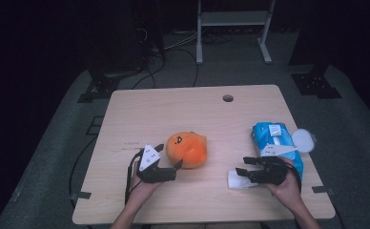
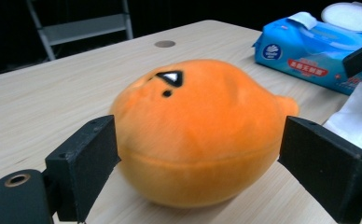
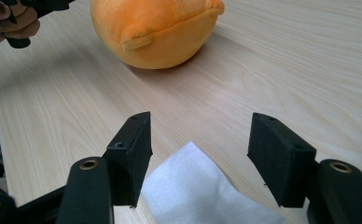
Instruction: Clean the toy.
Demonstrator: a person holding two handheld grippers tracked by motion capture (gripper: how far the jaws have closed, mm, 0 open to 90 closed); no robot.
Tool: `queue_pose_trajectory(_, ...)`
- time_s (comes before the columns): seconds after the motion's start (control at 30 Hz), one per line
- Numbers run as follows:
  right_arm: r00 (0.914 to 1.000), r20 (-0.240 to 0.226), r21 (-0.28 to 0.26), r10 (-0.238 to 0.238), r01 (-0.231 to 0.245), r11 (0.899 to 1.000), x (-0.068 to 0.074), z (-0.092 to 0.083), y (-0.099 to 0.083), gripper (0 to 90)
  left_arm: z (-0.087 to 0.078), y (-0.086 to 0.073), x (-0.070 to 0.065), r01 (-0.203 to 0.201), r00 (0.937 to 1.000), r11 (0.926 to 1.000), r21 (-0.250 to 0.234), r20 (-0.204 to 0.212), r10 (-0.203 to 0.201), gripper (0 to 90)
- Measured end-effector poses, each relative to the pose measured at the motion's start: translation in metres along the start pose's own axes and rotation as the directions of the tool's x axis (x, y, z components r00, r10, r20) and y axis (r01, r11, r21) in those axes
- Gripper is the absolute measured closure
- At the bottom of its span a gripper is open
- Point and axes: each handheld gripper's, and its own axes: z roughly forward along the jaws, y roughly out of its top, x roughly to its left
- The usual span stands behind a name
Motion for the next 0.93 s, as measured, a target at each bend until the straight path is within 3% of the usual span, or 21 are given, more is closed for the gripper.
queue_pose_trajectory(0.17, 1.0000, 0.003, -0.005, 0.001, -0.001, 1.000, 0.000, -0.002, 0.000, 37.9, -0.010, -0.006, 0.004, 0.003, 0.9998, 0.9998, 0.018, -0.019, -0.002, 11.0)
queue_pose_trajectory(0.3, 1.0000, 0.006, -0.008, 0.004, -0.004, 1.000, -0.002, -0.003, 0.000, 37.8, -0.021, -0.010, 0.014, 0.053, 0.9977, 0.9984, 0.022, -0.045, -0.052, 10.9)
queue_pose_trajectory(0.63, 1.0000, 0.010, -0.008, -0.002, 0.002, 1.000, -0.001, -0.004, 0.001, 37.5, -0.043, -0.022, 0.029, 0.101, 0.9900, 0.9937, 0.049, -0.103, -0.096, 10.5)
queue_pose_trajectory(0.93, 1.0000, 0.007, -0.006, 0.000, 0.001, 1.000, -0.004, -0.002, 0.002, 37.5, -0.046, -0.027, 0.035, 0.115, 0.9893, 0.9906, 0.074, -0.099, -0.107, 10.4)
